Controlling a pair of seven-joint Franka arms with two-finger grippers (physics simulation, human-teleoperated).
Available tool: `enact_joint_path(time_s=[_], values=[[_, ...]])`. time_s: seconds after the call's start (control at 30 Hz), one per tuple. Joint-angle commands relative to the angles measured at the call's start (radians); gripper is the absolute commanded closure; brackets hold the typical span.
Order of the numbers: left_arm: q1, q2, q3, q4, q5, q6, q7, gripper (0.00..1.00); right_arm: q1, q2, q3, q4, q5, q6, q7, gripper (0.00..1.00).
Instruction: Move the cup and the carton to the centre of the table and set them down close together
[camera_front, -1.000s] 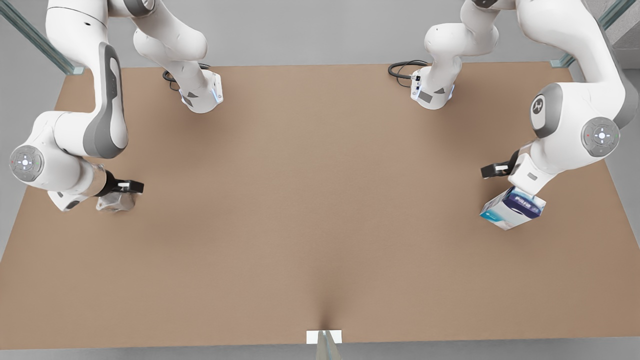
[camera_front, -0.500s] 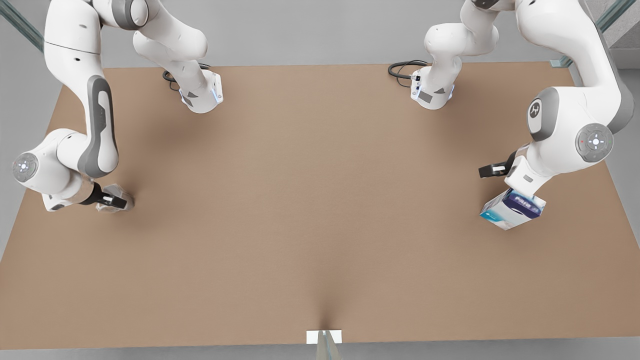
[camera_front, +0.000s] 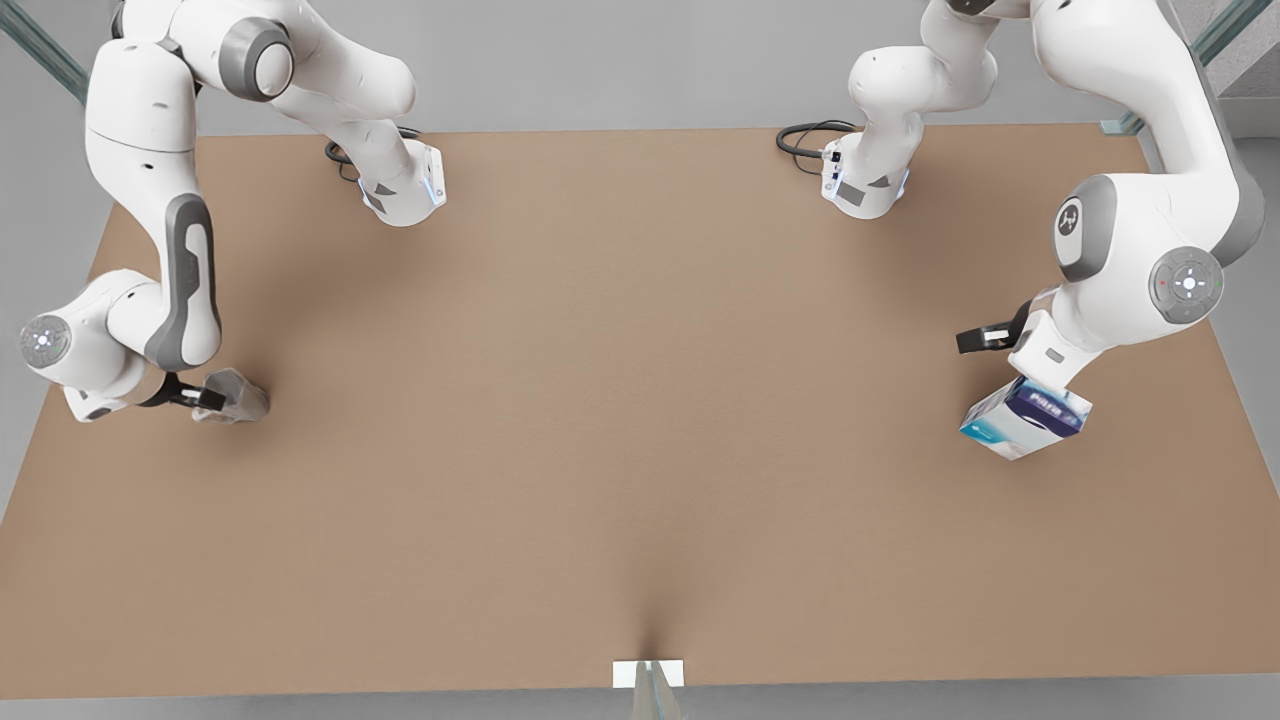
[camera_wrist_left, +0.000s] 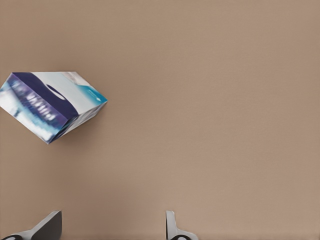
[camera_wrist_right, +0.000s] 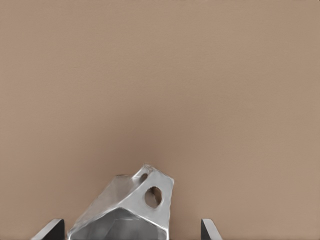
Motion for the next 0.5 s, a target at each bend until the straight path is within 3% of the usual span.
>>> enact_joint_path(time_s=[0.0,0.27,0.47], values=[[0.0,0.0,0.0,0.0,0.0,-0.002,0.001,0.0,-0.001,-0.001,0.0,-0.013,0.012,0.018,-0.014,0.0],[0.0,0.003,0.0,0.0,0.0,0.0,0.002,0.0,0.002,-0.044,-0.014,-0.019,0.058,-0.145,-0.043,0.0],[0.0,0.005,0.0,0.0,0.0,0.0,0.002,0.0,0.002,-0.048,-0.009,-0.039,0.085,-0.125,-0.078,0.0]])
